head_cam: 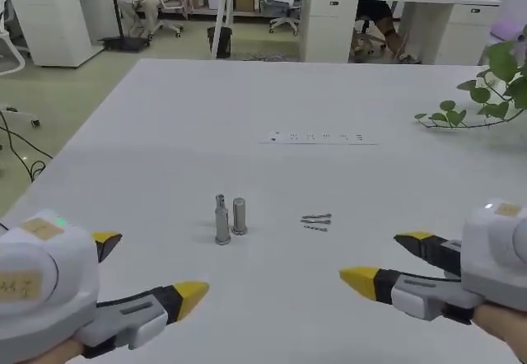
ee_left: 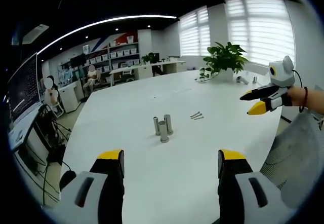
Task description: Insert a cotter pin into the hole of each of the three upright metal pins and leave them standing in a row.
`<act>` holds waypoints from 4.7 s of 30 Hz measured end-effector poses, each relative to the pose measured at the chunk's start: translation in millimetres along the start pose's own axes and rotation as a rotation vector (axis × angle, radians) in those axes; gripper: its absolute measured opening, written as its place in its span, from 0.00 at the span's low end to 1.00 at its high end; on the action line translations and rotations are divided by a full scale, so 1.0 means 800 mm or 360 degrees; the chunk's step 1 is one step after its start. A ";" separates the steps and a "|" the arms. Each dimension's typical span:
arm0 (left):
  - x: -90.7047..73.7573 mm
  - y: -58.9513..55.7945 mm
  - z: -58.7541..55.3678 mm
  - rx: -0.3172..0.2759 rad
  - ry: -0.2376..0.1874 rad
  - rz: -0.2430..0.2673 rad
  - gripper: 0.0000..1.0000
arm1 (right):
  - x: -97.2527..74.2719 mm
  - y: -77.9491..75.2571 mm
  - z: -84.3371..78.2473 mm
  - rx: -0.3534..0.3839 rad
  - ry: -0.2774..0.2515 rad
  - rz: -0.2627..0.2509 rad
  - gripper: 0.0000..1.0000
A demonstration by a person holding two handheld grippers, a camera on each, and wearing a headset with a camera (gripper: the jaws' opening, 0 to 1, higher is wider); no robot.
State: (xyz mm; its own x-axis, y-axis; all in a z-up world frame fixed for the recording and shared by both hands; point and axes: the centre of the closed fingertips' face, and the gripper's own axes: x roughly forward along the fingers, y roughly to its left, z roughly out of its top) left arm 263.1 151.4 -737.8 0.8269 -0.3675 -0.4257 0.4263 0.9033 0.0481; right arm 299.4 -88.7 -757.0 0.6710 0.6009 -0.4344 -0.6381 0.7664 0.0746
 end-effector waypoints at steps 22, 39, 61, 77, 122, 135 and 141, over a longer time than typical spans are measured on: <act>0.004 0.000 0.000 0.0025 -0.0003 0.0006 0.78 | 0.009 0.000 -0.001 0.0003 0.0013 0.0004 0.61; 0.012 -0.003 0.002 0.0016 -0.0005 -0.0018 0.78 | 0.010 -0.006 -0.002 0.0033 0.0038 -0.0009 0.56; 0.016 -0.011 -0.002 0.0006 -0.0002 -0.0047 0.79 | 0.050 0.023 0.026 -0.0036 0.0067 0.0092 0.46; 0.025 -0.017 -0.007 -0.0037 -0.0006 -0.0084 0.78 | 0.109 0.052 0.062 -0.0096 0.0078 0.0230 0.43; 0.043 -0.007 -0.015 -0.0042 0.0015 -0.0092 0.71 | 0.289 0.087 0.087 -0.0220 0.0352 0.0355 0.25; 0.043 -0.001 -0.015 -0.0051 0.0007 -0.0075 0.69 | 0.302 0.087 0.069 -0.0217 0.0452 0.0352 0.20; 0.044 0.000 -0.014 -0.0057 0.0006 -0.0070 0.69 | 0.310 0.086 0.068 -0.0221 0.0469 0.0344 0.17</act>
State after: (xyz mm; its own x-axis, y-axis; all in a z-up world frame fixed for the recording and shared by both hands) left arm 288.0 141.4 -763.1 0.8064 -0.4061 -0.4299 0.4484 0.8938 -0.0032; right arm 442.5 125.5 -810.7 0.3913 0.6387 -0.6625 -0.8115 0.5790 0.0789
